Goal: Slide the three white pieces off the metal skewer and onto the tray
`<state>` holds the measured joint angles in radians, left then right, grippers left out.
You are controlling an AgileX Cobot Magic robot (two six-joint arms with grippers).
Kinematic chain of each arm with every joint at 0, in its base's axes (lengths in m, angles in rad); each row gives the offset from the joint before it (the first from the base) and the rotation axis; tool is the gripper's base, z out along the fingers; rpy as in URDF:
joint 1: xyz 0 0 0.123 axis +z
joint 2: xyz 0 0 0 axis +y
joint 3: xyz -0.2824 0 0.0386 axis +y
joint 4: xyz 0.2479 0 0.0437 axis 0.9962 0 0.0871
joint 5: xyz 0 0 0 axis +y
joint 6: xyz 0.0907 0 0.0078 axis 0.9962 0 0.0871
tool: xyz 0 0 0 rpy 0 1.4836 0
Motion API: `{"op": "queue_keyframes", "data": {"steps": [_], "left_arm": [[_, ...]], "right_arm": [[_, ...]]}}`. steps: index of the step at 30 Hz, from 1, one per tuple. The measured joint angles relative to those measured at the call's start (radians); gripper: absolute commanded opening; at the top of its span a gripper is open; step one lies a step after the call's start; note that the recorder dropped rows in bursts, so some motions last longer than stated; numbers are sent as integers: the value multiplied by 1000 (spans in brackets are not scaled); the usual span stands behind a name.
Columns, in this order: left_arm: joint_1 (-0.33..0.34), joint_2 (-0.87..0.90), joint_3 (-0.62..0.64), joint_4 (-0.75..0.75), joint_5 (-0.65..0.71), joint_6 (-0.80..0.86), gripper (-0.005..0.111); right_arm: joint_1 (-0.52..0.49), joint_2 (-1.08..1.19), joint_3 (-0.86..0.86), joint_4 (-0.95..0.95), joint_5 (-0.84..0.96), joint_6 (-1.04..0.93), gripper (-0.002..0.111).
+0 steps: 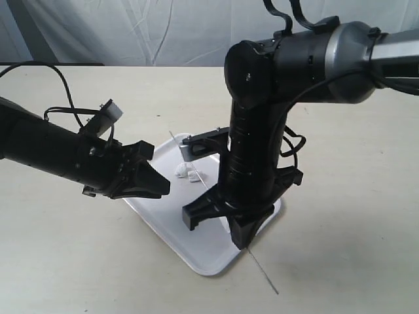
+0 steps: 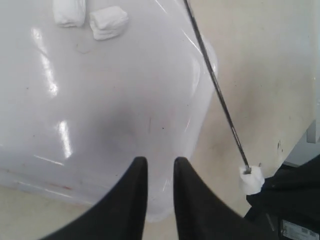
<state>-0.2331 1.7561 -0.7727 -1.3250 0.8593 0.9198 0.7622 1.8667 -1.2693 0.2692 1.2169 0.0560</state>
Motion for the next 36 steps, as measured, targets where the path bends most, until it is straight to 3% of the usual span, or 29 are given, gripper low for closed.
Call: {"op": "queue_keyframes", "data": {"steps": [4,13,23,29,36], "left_arm": [[0,0,0,-16,1,15,19],[-12,0,0,-62,33,62,19],[-36,0,0,-60,36,86,19],[-36,0,0,-118,81,103,19],[-36,0,0,-228,282,124,38]], "right_arm": [[-5,-34,44,-74,1,37,-1],[-18,-96,266,-36,7,25,-1],[-20,-162,274,140,5,22,-1],[-61,-173,244,-13,7,37,-1],[-70,-97,233,22,7,11,-1]]}}
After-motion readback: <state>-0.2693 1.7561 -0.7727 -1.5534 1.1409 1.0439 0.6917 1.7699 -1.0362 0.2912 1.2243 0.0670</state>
